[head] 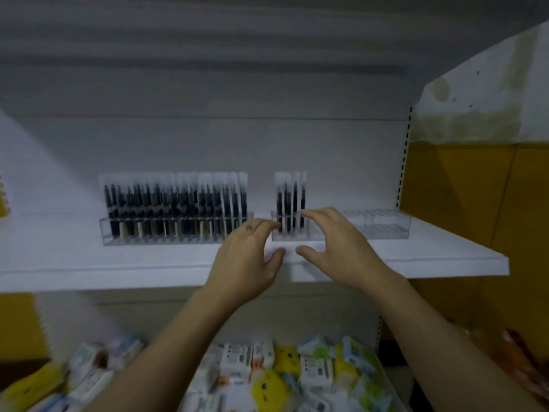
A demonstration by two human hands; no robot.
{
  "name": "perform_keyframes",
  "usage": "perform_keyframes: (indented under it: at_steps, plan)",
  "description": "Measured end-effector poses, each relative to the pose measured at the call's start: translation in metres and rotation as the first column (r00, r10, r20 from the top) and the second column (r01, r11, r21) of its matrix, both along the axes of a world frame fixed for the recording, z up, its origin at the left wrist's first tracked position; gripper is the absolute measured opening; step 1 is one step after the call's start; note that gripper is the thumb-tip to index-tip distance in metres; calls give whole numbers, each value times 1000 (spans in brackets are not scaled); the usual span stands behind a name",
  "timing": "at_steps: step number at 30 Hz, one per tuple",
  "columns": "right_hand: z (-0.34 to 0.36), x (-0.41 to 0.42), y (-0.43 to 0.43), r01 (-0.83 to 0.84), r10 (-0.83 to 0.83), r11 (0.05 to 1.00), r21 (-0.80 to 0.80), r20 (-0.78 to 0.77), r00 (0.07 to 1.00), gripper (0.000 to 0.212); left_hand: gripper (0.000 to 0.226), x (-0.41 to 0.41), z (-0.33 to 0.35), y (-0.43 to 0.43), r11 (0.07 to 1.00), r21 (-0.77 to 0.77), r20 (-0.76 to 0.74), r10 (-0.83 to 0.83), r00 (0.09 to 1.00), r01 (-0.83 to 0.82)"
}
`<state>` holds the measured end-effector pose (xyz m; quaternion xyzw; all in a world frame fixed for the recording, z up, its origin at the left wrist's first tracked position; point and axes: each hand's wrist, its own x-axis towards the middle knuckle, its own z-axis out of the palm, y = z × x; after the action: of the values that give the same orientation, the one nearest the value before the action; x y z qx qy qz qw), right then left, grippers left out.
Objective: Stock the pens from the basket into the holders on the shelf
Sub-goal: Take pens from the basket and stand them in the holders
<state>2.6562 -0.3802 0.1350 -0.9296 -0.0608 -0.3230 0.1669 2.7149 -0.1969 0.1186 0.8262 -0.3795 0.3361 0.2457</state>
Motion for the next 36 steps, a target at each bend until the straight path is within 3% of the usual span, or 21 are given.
perform_keyframes:
  at_steps: [5,13,22,29,36]
  plan:
    - [-50,-24,18,26,-29,997,-69,-44,999,61,39,-22,-47,19,999,30,-5,21,1000,-21]
    - [-151,-46,40,18,-20,1000,-14,-168,986,54,38,-44,-138,40,991,109,-123,85,989,-72]
    - [-277,-36,52,30,-12,999,27,-504,863,64,53,-44,-262,55,948,302,-443,230,866,-97]
    - [-364,-34,64,43,-3,998,36,-735,678,64,60,-48,-347,65,915,400,-624,316,715,-56]
    - [-435,-47,79,50,109,987,150,-878,467,52,47,-58,-412,70,879,476,-754,393,527,26]
